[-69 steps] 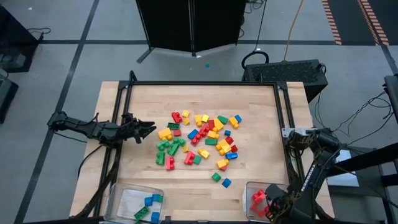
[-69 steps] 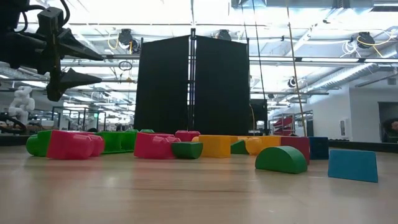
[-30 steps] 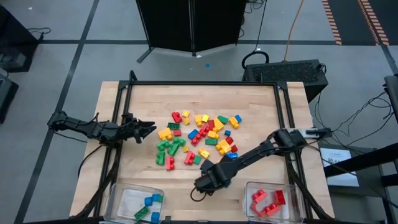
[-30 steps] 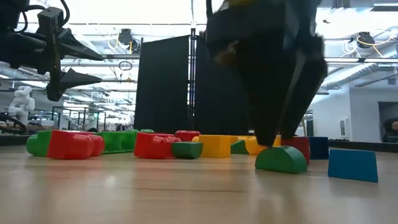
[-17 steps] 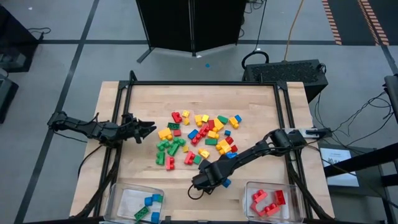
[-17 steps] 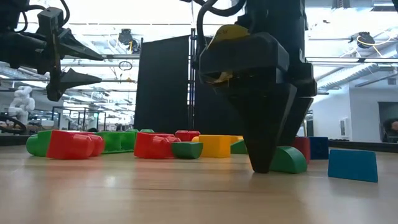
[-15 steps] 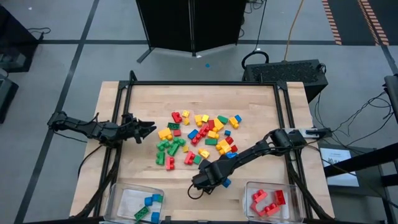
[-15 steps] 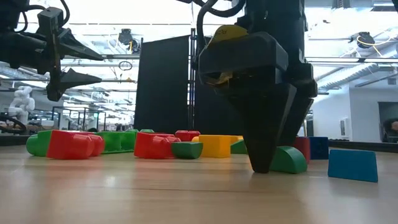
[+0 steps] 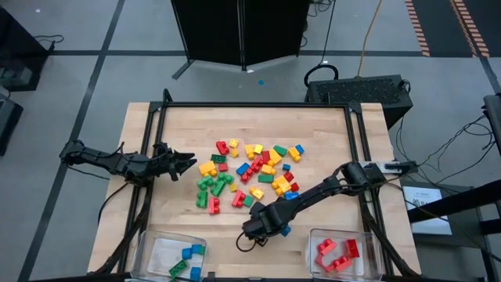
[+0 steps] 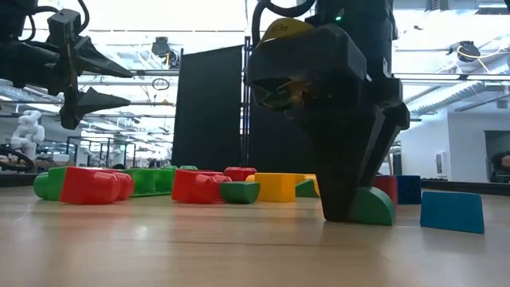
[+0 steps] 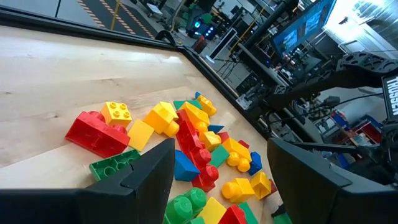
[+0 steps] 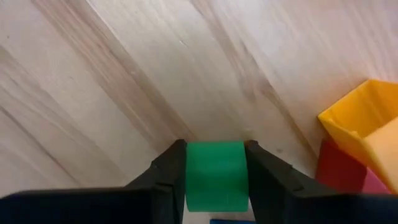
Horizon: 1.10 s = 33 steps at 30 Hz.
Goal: Sort blocks by size
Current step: Put the green half cylindrical block into the left transparent bin
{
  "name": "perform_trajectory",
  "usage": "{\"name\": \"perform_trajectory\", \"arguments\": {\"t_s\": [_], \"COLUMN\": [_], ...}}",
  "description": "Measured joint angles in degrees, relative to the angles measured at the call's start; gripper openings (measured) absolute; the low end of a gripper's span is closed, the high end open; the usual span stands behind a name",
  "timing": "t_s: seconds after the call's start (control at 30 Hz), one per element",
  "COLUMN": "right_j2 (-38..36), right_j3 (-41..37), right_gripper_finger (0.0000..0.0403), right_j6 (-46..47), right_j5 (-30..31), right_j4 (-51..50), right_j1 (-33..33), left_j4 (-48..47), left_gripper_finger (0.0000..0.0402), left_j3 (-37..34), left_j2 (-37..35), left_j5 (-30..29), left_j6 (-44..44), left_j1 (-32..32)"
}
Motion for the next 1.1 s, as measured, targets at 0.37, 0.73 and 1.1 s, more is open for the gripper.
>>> {"name": "perform_trajectory", "arguments": {"t_s": [0.37,0.73,1.1], "right_j2": [-2.58,-6.02,-1.87], "right_j3": [-0.42,10.13,12.76], "right_gripper_finger": [0.011,0.011,0.011], "right_j6": [-1.3,-12.41,-40.3], "right_j5": [1.27,8.9,0.46], "right_j4": [0.43,11.75,50.7], "right_j1": [-0.54,-1.1,-4.15], "left_j4": [0.0,0.03,0.15], "left_gripper_finger": [0.0255,0.0255,0.0255], "left_j3": [0.0,0.0,0.0], "left_j2": [0.0,0.0,0.09], "left_j5": [0.04,0.07,0.09], "left_j6": [0.01,-0.08,-0.14], "left_j1": [0.01,0.0,0.02]}}
